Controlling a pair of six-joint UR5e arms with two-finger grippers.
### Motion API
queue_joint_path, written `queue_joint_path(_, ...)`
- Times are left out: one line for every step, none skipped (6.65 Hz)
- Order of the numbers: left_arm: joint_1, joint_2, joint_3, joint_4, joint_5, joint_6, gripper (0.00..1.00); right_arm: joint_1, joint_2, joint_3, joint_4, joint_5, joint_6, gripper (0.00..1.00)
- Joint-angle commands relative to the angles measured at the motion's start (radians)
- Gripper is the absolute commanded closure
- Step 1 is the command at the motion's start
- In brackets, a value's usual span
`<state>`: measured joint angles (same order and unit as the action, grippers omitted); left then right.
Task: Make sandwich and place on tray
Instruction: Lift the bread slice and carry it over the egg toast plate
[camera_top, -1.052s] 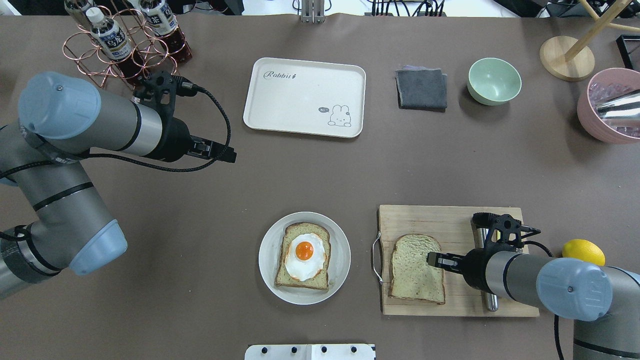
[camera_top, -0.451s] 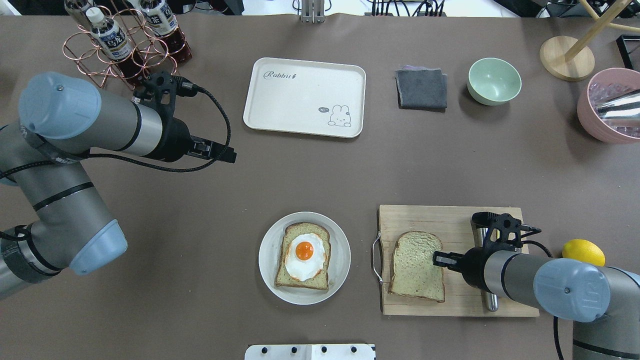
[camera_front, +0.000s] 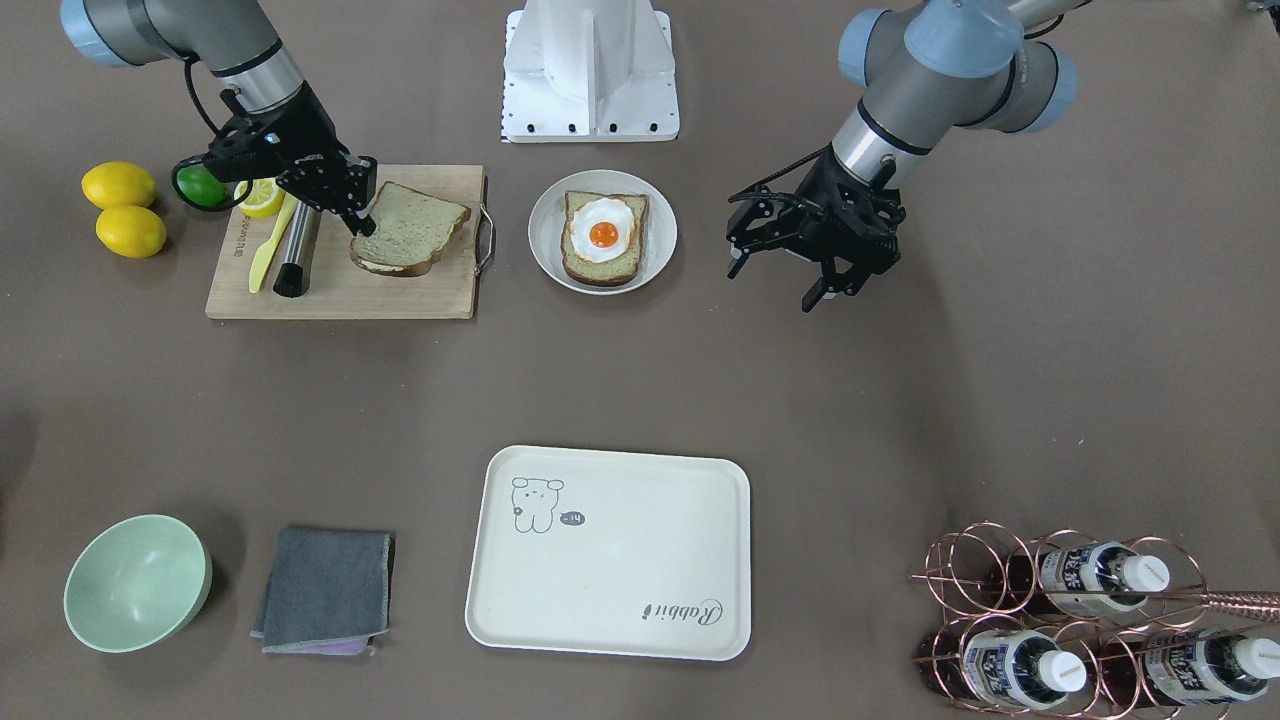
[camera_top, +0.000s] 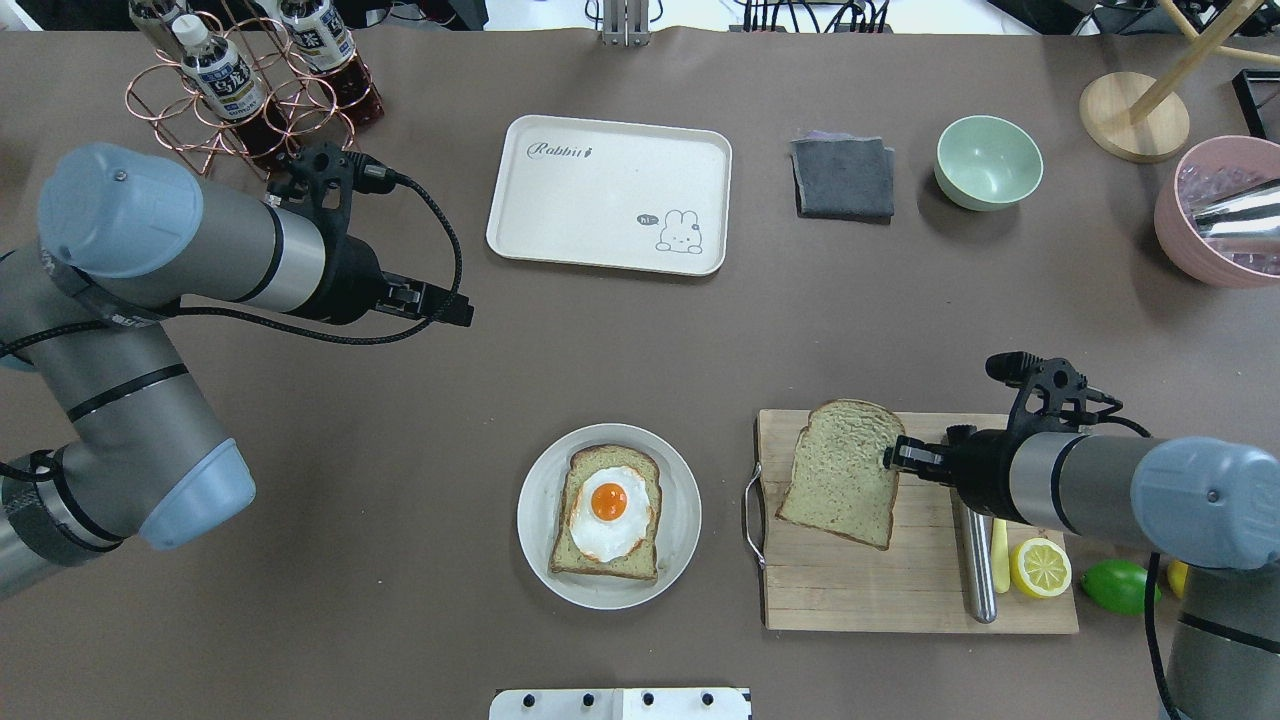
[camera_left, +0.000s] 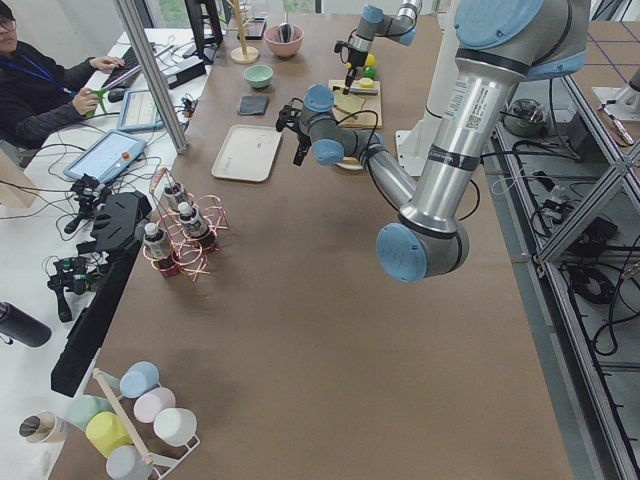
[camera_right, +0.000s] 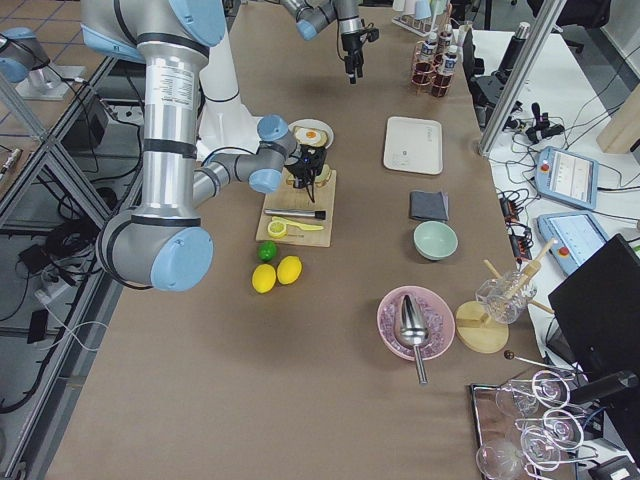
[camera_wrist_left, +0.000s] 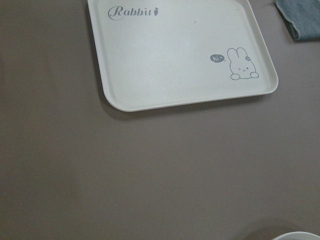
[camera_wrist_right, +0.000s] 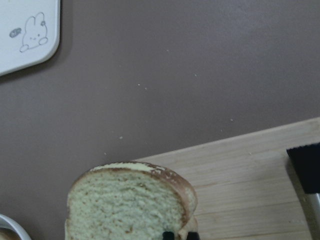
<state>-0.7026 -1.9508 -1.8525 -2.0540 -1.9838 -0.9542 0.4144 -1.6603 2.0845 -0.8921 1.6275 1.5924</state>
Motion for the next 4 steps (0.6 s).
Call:
queue_joint_path(0.0, -0.004, 0.001, 0.0, -0.006, -0.002, 0.03, 0.046, 0.049, 0.028, -0.013, 0.034, 0.001, 1.0)
queue_joint_path(0.0, -0.004, 0.004, -0.001, -0.006, -0.002, 0.03, 0.029, 0.145, 0.043, -0.125, 0.032, 0.044, 1.0)
queue_joint_path(0.0, -0.002, 0.007, -0.002, -0.006, -0.002, 0.03, -0.005, 0.288, 0.042, -0.309, 0.019, 0.096, 1.0)
queue_joint_path(0.002, 0.001, 0.009, -0.003, -0.004, -0.003, 0.03, -0.082, 0.426, 0.033, -0.481, -0.053, 0.119, 1.0)
